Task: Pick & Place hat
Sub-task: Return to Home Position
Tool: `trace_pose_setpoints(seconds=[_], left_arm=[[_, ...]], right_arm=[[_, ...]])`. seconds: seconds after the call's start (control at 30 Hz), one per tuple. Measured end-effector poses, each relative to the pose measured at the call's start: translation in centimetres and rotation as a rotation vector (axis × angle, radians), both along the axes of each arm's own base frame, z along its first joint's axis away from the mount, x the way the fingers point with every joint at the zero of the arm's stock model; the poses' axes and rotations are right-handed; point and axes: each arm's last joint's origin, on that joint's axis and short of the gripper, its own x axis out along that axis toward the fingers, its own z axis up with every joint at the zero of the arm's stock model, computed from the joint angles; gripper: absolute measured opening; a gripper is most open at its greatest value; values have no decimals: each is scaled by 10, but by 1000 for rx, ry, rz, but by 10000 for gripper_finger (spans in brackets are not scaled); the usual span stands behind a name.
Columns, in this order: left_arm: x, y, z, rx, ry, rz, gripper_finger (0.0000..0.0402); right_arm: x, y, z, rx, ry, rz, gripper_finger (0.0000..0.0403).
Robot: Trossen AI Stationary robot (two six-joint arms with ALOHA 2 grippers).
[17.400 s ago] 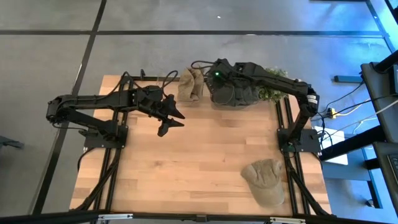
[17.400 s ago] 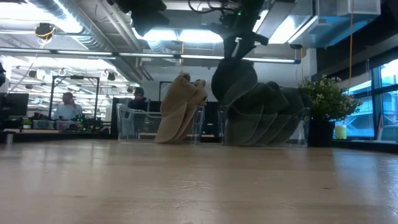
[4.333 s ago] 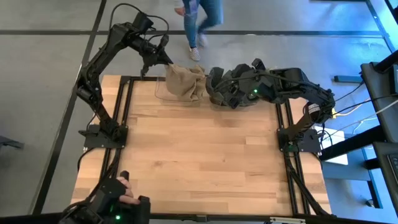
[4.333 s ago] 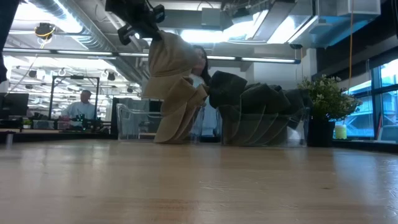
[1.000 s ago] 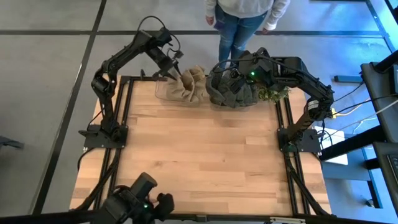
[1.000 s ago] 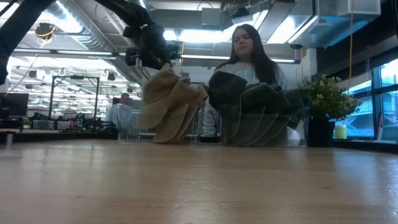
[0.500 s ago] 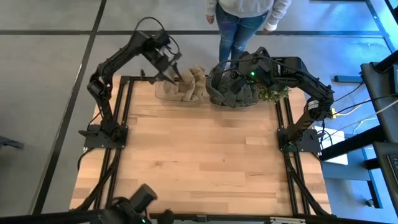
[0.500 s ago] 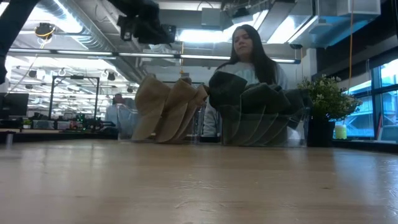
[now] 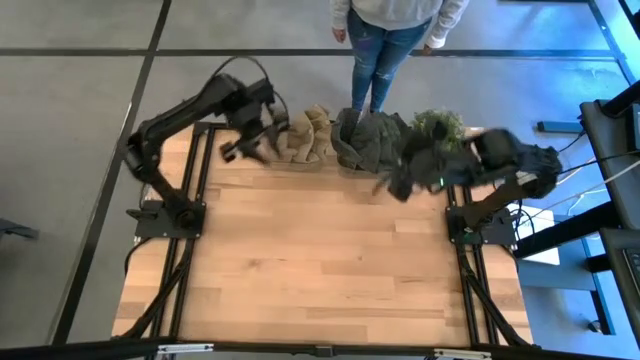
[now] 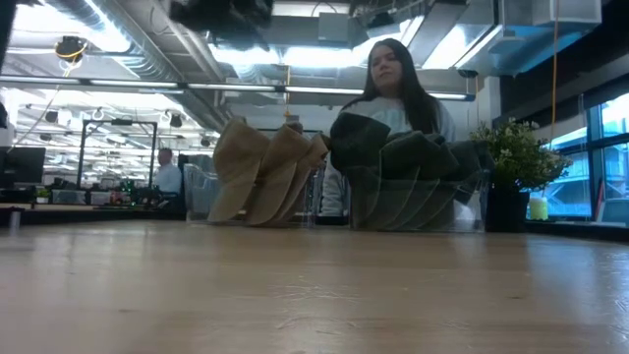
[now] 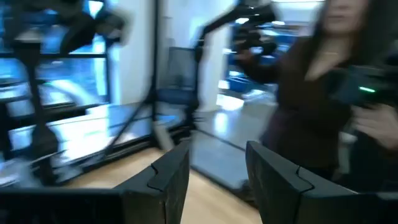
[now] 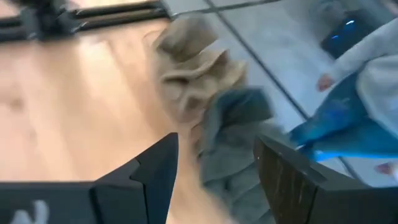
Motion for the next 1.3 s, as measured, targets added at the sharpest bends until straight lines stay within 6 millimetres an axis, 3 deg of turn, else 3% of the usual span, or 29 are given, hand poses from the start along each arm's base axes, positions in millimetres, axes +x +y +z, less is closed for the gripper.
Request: trace_pose_setpoints(seconds=[0.13,0.27,0.37,0.5,0.63,0.7,0.77,0.87,1.0,1.13,1.3], left_arm=[[-8,-49,19,23,-40,-131,152],[-8,-92,32,57,-104,-288,152],[7,-124,34,108,-213,-435,152],[43,-174,39,165,-421,-643,152],[57,-220,72,265,-637,-724,152],[58,-234,87,355,-573,-588,152],[61,-242,102,430,-441,-265,152],[57,-240,119,446,-249,291,152],[46,-229,122,308,10,798,152],[20,-223,106,302,227,1057,152],[-6,-233,86,255,171,1070,152]], right_arm=[[1,20,-27,74,-49,128,210],[16,34,-55,158,-163,408,210],[18,40,-69,178,-276,547,210],[18,44,-83,195,-355,630,210],[11,41,-86,191,-389,629,210],[9,40,-85,174,-398,602,210],[9,39,-85,151,-392,584,210],[8,38,-85,111,-383,592,210],[7,38,-86,102,-370,580,210],[-11,31,-92,119,-326,632,210],[-62,9,-112,181,-501,612,210]])
